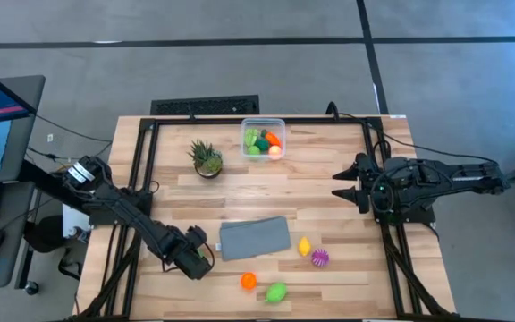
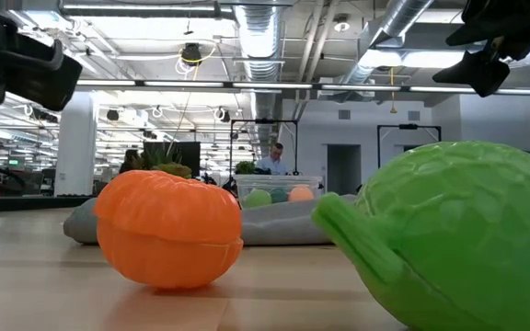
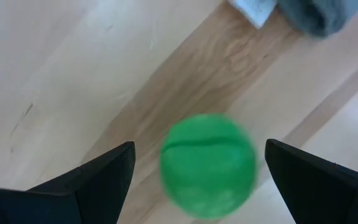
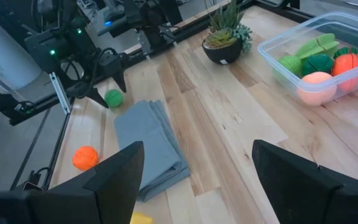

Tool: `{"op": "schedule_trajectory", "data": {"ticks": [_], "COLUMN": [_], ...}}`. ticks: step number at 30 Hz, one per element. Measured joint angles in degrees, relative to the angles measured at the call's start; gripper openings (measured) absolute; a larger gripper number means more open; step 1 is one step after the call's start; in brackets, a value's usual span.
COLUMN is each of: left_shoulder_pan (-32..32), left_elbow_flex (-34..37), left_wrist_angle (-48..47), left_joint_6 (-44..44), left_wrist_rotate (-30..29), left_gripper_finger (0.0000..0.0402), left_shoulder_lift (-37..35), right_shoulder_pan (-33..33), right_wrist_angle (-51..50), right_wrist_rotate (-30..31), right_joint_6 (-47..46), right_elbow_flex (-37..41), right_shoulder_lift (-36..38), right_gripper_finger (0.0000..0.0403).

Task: Pick and placing Produce into tupperware
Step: Put the pear into the bin

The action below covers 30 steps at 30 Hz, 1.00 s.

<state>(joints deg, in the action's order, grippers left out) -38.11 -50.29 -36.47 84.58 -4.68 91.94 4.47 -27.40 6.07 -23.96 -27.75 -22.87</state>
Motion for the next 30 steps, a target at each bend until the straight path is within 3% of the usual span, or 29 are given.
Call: {"op": "schedule_trajectory", "data": {"ticks": [23, 30], "left_shoulder_pan": [0.16, 0.20], "left_elbow_flex": [-1.00, -0.95], "left_wrist_angle": [0.70, 0.04], "left_joint_6": [-3.11, -3.45], "left_wrist_rotate": [4.28, 4.91], "left_gripper_finger": [0.0348, 0.0305], "left_shoulder_lift": [4.31, 4.37], "right_shoulder_pan": [0.00, 0.00], "right_wrist_angle": [0.00, 0.00], "right_wrist_rotate": [0.00, 0.00], "right_joint_6": [-1.08, -1.08], "right_elbow_flex": [0.00, 0.00], "right_shoulder_lift": [0.02, 0.00], "right_gripper_finger": [0.0322, 0.0322]}}
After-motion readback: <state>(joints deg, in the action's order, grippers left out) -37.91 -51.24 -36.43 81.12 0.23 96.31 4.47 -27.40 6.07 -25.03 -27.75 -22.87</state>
